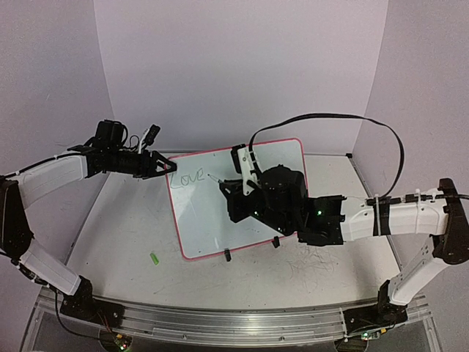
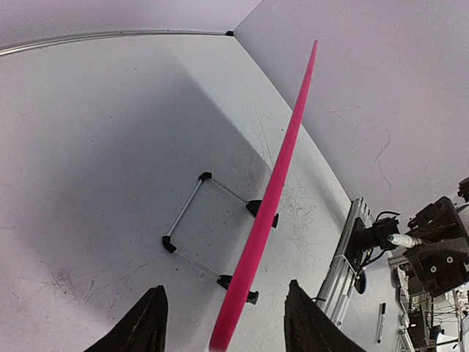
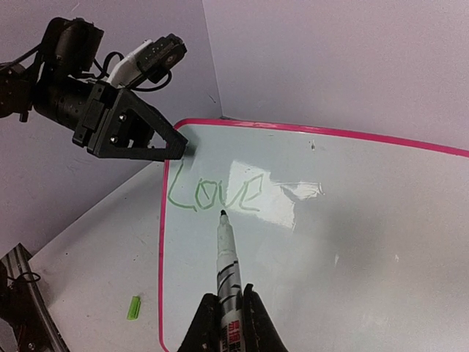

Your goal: Write a sentence on the whiteboard

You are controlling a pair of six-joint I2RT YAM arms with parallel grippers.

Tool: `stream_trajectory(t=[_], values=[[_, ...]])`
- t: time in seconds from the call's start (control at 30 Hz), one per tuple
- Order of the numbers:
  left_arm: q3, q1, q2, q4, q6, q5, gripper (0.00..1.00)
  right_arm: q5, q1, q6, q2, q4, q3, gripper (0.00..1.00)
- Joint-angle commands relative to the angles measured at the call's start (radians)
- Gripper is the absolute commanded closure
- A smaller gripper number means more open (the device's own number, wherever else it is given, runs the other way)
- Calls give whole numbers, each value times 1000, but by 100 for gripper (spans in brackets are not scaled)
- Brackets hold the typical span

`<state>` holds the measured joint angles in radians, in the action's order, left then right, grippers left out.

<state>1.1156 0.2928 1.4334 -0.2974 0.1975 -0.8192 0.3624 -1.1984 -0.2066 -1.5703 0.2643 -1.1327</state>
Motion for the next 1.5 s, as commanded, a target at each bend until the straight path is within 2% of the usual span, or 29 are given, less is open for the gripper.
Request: stream_trajectory(t=[0.0,0.37,0.5,0.63,0.83,0.9,1.0,1.13,1.3,1.47], values=[[-15,-3,-31,29,-26,-38,49,59,0,6,-31,-6,-72,100],[-33,-2,-34,69,-26,-68,60,101,0,45,-102,-58,-120,100],[-35,-2,-40,73,-33,-70,63,105,3,44,-112,-45,-123,100],[-36,-2,-39,80,-33,-79,66,176,6,20,-124,-34,-123,100],[-39,-2,-41,85,-34,-85,69,158,7,40,-152,-2,-140,100],[-40,-2,-47,88,-35,-84,68,171,16,29,-161,1,-145,100],[-44,-3,-64,96,-31,-79,59,119,52,-2,-159,29,-131,100],[-51,-11,-91,134,-5,-80,53,94,75,4,-165,44,-135,100],[-84,-64,-103,236,76,-130,58,82,84,26,-187,50,-152,100],[-86,-67,-73,248,87,-161,62,73,87,25,-201,55,-165,100]])
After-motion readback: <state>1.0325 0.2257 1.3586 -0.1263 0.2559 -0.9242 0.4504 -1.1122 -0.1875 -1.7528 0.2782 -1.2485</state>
